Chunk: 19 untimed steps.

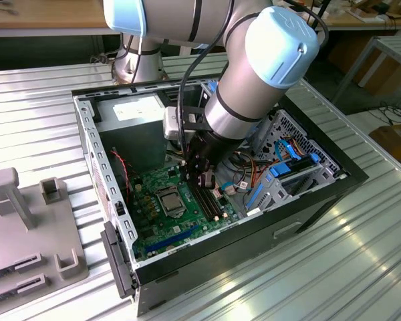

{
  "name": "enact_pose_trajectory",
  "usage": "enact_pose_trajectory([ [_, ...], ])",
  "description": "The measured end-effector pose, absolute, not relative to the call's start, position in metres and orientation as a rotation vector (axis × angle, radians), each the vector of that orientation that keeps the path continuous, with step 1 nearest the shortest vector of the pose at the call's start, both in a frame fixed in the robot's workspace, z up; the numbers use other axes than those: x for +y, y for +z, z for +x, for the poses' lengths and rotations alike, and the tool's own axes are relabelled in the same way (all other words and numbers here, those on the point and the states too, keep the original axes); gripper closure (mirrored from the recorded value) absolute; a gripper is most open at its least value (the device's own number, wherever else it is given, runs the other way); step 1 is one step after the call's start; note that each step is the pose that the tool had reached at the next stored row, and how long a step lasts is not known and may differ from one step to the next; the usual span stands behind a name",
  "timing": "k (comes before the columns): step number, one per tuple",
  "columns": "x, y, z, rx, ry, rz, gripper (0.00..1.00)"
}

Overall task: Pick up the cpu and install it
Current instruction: 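Install the first cpu locking lever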

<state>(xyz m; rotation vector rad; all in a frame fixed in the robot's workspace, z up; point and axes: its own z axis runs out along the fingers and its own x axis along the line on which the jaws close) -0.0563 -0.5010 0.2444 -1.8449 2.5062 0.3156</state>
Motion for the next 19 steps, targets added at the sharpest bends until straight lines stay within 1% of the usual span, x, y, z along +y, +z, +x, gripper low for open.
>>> enact_pose_trajectory([
  [19, -0.5010, 0.2444, -0.0563, 2.492, 0.316, -1.866, 0.89],
])
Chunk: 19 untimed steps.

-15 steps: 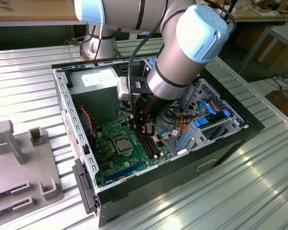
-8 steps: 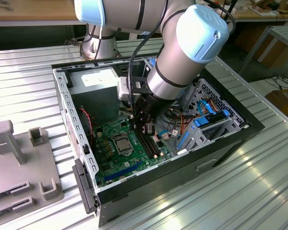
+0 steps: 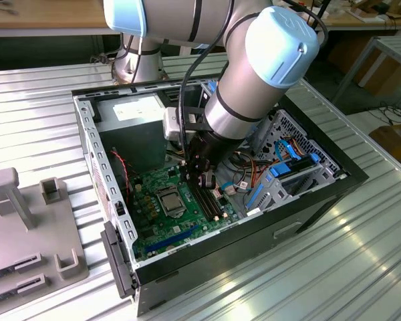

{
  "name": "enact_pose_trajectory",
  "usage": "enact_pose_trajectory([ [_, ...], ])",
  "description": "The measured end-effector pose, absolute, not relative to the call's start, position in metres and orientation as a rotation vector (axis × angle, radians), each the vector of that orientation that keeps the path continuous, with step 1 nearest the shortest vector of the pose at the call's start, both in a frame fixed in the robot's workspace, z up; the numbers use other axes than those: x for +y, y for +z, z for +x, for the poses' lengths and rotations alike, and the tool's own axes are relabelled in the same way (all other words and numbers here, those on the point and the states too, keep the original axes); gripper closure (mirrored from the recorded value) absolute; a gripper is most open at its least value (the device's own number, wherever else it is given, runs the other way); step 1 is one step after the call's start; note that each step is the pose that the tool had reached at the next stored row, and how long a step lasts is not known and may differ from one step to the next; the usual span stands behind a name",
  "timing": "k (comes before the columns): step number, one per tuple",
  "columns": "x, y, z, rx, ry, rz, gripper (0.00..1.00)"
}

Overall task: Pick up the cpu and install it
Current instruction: 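Install the first cpu locking lever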

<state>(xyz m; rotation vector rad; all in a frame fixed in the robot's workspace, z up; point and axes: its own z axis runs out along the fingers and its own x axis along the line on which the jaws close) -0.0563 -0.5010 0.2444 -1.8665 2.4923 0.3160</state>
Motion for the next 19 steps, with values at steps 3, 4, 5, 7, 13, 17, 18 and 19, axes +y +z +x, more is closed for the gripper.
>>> enact_pose_trajectory([
  [3, -0.5010, 0.2445, -0.0563, 2.490, 0.316, -1.870, 0.89],
  [4, -0.5010, 0.2444, -0.0563, 2.490, 0.316, -1.870, 0.89],
  [5, -0.5010, 0.2444, -0.0563, 2.490, 0.316, -1.871, 0.89],
  [7, -0.5010, 0.2444, -0.0563, 2.489, 0.316, -1.872, 0.89],
  [13, -0.5010, 0.2444, -0.0563, 2.487, 0.316, -1.875, 0.89],
  [17, -0.5010, 0.2444, -0.0563, 2.484, 0.316, -1.879, 0.89],
  [18, -0.5010, 0.2444, -0.0563, 2.483, 0.316, -1.881, 0.89],
  [19, -0.5010, 0.2444, -0.0563, 2.482, 0.316, -1.881, 0.89],
])
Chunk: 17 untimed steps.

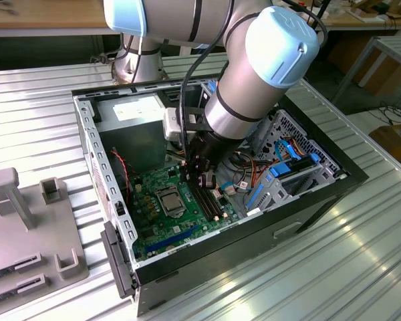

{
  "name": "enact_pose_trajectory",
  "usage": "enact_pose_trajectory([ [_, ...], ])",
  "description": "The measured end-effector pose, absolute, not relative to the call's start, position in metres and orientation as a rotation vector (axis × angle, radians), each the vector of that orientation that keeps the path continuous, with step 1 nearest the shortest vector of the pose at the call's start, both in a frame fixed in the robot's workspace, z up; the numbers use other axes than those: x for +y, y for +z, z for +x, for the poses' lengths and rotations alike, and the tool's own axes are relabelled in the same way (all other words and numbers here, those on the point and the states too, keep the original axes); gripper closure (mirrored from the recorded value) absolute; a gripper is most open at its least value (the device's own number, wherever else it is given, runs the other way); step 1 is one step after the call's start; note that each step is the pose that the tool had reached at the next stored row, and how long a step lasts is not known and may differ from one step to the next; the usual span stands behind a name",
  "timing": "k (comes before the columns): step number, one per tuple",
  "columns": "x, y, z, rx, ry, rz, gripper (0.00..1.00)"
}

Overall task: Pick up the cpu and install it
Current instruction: 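Install the first cpu locking lever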

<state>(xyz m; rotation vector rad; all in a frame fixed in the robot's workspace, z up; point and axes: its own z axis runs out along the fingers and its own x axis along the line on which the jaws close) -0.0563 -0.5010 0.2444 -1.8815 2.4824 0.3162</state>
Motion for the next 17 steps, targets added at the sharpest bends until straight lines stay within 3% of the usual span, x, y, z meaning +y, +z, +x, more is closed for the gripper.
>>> enact_pose_trajectory([
  [10, -0.5011, 0.2444, -0.0562, 2.479, 0.316, -1.886, 0.89],
  [17, -0.5014, 0.2432, -0.0562, 2.471, 0.277, -1.929, 0.89],
])
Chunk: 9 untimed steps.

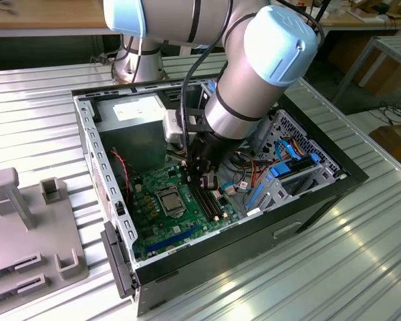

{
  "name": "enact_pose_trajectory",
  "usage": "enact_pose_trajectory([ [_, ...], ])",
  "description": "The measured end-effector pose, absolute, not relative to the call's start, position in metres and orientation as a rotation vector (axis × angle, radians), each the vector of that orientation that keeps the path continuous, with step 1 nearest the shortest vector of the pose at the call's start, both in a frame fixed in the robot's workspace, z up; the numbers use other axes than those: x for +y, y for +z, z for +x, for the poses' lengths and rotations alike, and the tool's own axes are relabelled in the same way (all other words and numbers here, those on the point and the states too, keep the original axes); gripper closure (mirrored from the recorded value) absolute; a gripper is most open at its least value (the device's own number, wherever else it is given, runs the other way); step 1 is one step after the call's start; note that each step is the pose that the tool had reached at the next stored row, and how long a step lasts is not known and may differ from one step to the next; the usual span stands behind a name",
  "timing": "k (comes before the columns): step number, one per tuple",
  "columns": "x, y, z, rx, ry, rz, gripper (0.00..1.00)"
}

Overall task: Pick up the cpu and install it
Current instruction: 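Install the first cpu locking lever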

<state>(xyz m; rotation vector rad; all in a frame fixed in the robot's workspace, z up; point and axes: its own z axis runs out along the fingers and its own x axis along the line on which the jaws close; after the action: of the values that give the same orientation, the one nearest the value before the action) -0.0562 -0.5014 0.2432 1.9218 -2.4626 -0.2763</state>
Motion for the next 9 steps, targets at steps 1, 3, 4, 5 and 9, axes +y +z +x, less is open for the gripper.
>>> enact_pose_trajectory([
  [1, -0.5018, 0.2422, -0.0563, -2.460, -0.273, 1.923, 0.89],
  [3, -0.5022, 0.2413, -0.0564, -2.455, -0.270, 1.927, 0.89],
  [4, -0.5022, 0.2408, -0.0564, -2.451, -0.269, 1.931, 0.89],
  [5, -0.5024, 0.2404, -0.0563, -2.447, -0.267, 1.936, 0.89],
  [9, -0.5032, 0.2400, -0.0563, -2.430, -0.244, 1.958, 0.89],
])
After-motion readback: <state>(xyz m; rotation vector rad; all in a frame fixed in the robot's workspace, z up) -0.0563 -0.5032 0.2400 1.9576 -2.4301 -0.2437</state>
